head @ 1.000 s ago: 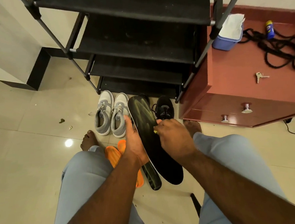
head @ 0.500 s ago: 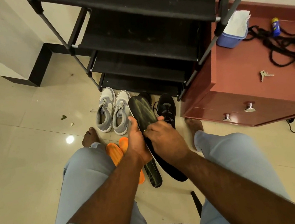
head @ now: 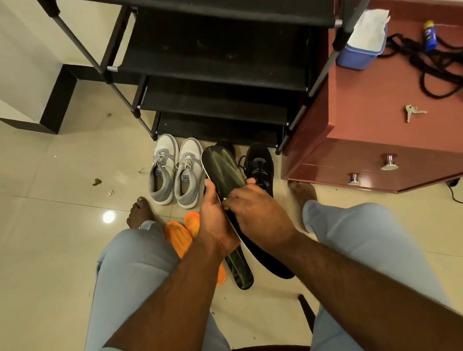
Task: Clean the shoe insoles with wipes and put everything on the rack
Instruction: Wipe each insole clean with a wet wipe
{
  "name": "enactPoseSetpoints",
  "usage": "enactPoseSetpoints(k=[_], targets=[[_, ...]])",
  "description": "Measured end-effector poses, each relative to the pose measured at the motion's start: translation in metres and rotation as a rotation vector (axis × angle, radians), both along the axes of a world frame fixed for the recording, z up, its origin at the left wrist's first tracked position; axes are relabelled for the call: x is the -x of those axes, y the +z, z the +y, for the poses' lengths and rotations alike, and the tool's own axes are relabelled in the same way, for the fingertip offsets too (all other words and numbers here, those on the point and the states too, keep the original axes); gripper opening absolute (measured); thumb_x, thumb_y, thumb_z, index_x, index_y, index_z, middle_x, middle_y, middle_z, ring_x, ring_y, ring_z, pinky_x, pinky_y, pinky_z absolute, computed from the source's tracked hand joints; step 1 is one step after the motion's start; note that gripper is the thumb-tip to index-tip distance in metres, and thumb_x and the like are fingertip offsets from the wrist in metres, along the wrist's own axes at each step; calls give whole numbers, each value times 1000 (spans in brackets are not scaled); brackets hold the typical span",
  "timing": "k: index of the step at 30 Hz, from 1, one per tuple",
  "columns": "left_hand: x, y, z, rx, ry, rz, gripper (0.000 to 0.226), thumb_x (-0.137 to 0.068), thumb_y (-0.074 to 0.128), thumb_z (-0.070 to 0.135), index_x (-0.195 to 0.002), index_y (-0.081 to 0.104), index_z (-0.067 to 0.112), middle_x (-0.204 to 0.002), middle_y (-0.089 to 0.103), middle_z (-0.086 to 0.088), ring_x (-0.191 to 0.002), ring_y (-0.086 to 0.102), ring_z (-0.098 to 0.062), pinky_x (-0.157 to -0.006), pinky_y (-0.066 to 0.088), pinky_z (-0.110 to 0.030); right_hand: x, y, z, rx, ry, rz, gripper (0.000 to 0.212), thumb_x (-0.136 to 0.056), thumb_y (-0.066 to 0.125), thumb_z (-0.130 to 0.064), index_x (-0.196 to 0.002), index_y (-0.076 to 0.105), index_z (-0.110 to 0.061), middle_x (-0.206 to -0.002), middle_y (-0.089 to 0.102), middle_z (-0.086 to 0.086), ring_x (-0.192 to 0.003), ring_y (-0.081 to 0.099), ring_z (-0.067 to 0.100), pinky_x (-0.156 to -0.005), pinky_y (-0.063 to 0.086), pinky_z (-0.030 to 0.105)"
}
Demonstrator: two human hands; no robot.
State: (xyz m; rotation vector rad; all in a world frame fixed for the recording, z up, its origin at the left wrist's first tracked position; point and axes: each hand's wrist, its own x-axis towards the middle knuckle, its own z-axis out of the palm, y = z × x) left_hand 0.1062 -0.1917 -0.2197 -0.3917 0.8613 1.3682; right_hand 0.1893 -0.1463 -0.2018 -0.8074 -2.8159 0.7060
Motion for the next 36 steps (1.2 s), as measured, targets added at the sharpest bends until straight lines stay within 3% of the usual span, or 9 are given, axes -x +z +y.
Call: enactPoseSetpoints(k=[6, 9, 12, 18, 23, 27, 29, 33, 36], targets=[[-1, -1, 0, -5, -6, 16, 86, -92, 27, 74, -112, 73, 4, -113, 70, -21, -100, 71, -33, -91, 48, -46, -16, -11, 31, -81, -131, -121, 23, -78, 60, 2, -96, 72, -5, -93, 66, 11, -90, 58, 29, -77, 49, 36], [-1, -3, -1, 10, -19, 27, 85, -92, 27, 74, -100, 79, 6, -109, 72, -19, -96, 72, -31, -91, 48, -44, -9, -7, 18, -59, -94, -33, 22, -78, 54, -5, -88, 72, -8, -86, 67, 7, -83, 60, 25, -71, 50, 32], [-2, 0, -3, 31, -17, 6, 84, -91, 30, 74, -108, 75, 5, -109, 72, -17, -94, 73, -30, -93, 47, -43, -6, 1, 3, -7, -12, 61, 34, -79, 40, -18, -85, 73, -10, -82, 66, 2, -79, 58, 18, -72, 47, 26], [-3, 4, -1, 27, -49, 31, 78, -98, 26, 66, -105, 72, 3, -100, 73, -20, -86, 74, -31, -81, 47, -43, -20, -15, 32, -90, -51, -30, 18, -72, 68, 1, -89, 73, -6, -83, 67, 7, -79, 60, 26, -68, 52, 33], [0, 3, -1, 29, -75, 31, 82, -97, 28, 68, -100, 77, 2, -101, 73, -21, -89, 74, -32, -82, 48, -43, -17, -17, 28, -80, -100, 8, 19, -73, 66, 0, -89, 73, -9, -84, 68, 5, -79, 60, 26, -67, 51, 32], [-1, 0, -3, 74, -80, 18, 80, -93, 35, 70, -105, 75, 2, -106, 71, -21, -93, 73, -32, -86, 49, -42, -12, -3, 11, -39, 41, 94, 23, -76, 52, -12, -85, 72, -11, -83, 68, 1, -78, 59, 18, -70, 49, 26], [-1, -1, -2, 85, -99, 29, 77, -94, 34, 68, -107, 74, 4, -106, 71, -20, -93, 72, -31, -87, 50, -41, -14, -6, 18, -60, 66, 65, 25, -77, 49, -13, -84, 73, -10, -82, 67, 2, -78, 59, 20, -68, 52, 30], [-2, -3, -1, 80, -151, 40, 77, -97, 29, 66, -96, 80, 8, -102, 73, -18, -91, 73, -29, -83, 50, -41, -23, -16, 34, -117, -2, 2, 16, -75, 66, -1, -88, 73, -5, -82, 67, 8, -77, 60, 26, -65, 53, 34], [-3, -3, 1, 95, -178, 68, 77, -97, 28, 68, -108, 75, 8, -105, 73, -18, -92, 73, -29, -80, 53, -40, -24, -19, 39, -127, -45, -42, 19, -69, 73, 2, -86, 72, -5, -80, 67, 8, -75, 60, 26, -66, 52, 32]])
